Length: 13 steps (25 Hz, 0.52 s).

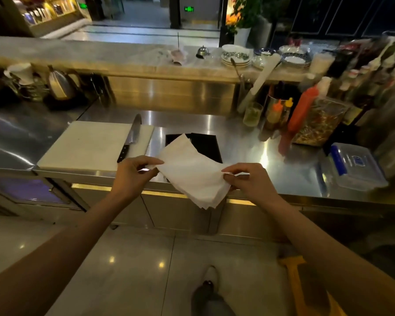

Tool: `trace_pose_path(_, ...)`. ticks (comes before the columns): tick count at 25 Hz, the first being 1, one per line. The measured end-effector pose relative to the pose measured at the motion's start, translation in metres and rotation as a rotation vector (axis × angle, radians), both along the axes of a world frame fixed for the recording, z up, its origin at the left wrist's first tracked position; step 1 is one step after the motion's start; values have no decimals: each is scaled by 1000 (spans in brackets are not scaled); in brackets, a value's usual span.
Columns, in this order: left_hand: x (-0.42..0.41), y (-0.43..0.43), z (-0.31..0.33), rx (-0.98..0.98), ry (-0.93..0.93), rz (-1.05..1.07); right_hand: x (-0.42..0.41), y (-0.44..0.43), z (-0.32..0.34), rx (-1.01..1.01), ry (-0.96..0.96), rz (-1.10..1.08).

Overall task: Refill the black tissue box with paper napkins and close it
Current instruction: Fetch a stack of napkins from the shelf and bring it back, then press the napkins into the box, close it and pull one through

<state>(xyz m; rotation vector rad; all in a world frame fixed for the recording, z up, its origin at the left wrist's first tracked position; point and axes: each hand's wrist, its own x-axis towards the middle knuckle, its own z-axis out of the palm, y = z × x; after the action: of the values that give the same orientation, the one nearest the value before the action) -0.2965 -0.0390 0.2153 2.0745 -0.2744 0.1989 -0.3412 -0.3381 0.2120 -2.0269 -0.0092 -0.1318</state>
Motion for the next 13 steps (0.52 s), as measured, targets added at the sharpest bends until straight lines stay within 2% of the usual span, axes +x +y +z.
trace_pose_path(8,155,-16,-34,109,62,-23,121,5,-67,114,90,-123)
trace_pose_path(13,233,-1,-64,178,73,-117,159,35,-106,38,126,-179)
